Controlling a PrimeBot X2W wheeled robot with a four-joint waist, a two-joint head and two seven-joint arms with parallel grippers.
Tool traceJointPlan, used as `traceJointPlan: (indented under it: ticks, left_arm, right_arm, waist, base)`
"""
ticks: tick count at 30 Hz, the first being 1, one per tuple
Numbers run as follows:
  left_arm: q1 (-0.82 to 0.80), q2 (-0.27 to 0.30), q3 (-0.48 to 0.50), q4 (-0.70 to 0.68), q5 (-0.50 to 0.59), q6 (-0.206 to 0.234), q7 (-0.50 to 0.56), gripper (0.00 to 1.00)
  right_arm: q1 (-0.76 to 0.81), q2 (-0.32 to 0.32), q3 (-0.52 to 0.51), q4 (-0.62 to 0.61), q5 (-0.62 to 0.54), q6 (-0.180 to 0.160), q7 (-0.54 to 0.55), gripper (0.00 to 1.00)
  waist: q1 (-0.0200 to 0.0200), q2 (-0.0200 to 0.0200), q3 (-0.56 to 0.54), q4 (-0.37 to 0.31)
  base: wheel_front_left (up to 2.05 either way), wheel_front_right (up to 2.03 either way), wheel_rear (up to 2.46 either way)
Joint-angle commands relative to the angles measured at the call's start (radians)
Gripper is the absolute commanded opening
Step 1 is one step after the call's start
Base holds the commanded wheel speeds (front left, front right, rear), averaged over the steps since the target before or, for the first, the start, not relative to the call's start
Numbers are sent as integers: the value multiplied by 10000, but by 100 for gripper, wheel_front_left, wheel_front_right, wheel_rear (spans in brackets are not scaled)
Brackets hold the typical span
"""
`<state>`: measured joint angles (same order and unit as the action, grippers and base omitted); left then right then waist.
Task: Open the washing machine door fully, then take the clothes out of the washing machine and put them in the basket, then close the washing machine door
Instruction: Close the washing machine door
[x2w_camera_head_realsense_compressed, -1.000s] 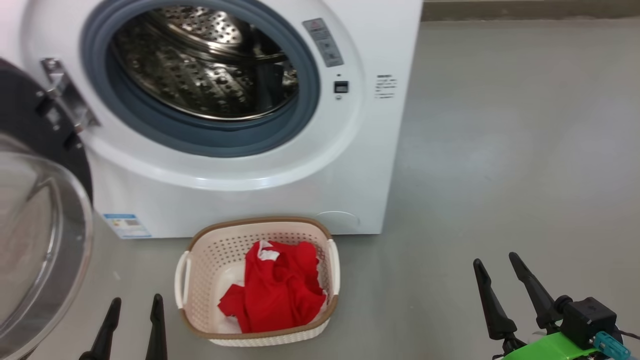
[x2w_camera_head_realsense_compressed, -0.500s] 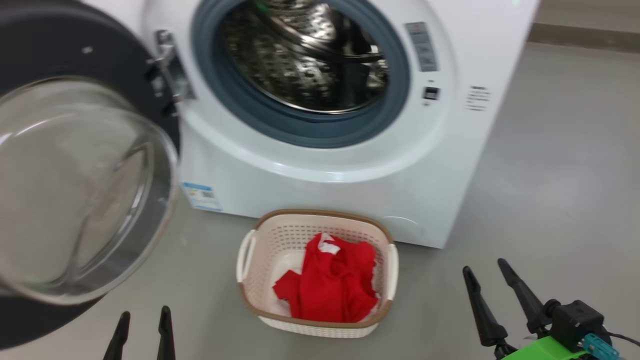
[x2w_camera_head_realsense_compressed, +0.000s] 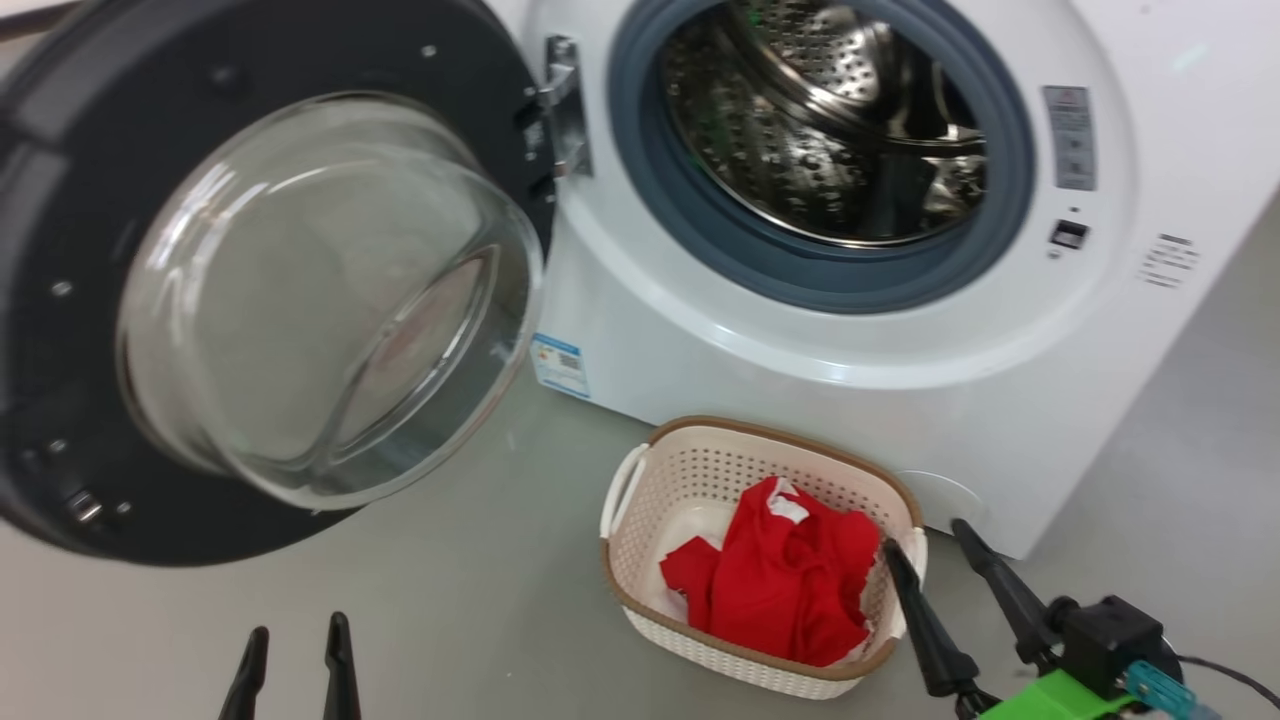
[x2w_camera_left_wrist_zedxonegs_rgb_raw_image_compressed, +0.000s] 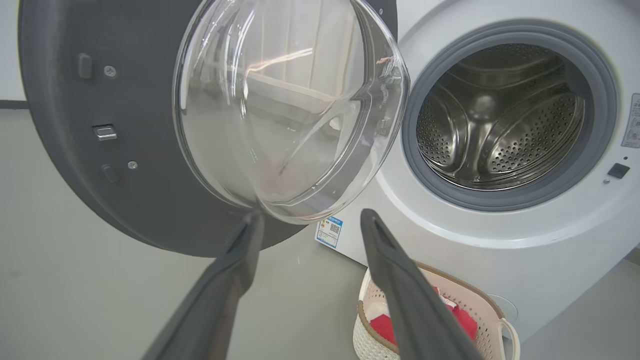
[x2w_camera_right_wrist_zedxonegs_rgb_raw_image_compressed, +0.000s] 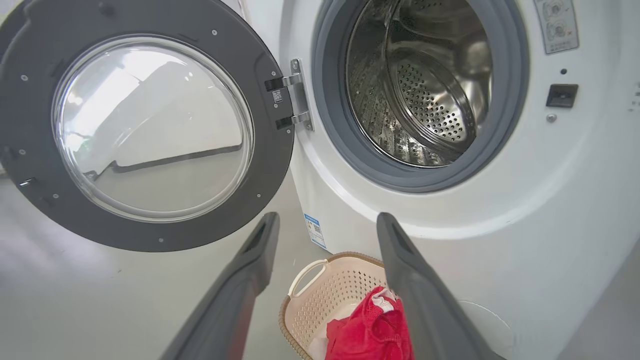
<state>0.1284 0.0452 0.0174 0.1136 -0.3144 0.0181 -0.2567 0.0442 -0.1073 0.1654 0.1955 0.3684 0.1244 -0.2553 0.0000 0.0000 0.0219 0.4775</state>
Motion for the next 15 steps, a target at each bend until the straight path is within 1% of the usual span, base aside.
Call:
traceJointPlan:
  ticks: [1,6,12,15]
  left_arm:
    - [21,51,289,-379,-132,156,-51,100]
    - [180,51,315,-631,-360,396,-51,100]
    - [233,51,309,-754,-405,479,-51,100]
    - [213,51,315,-809,-473,446,-51,100]
  right_arm:
    - [-595,-187,388,-151,33,63,-65,100]
    - [-951,-265,754,32,144,63,-65,100]
    - [-1093,-319,958,153,253,63,-65,100]
    - [-1063,-324,984,156,287,63,-65,100]
  waist:
    - [0,0,88,386]
    - [0,0,158,446]
    - [0,0,134,444]
    - [0,0,108,423]
  base:
    - [0,0,0]
    - [0,0,0]
    - [0,0,0]
    - [0,0,0]
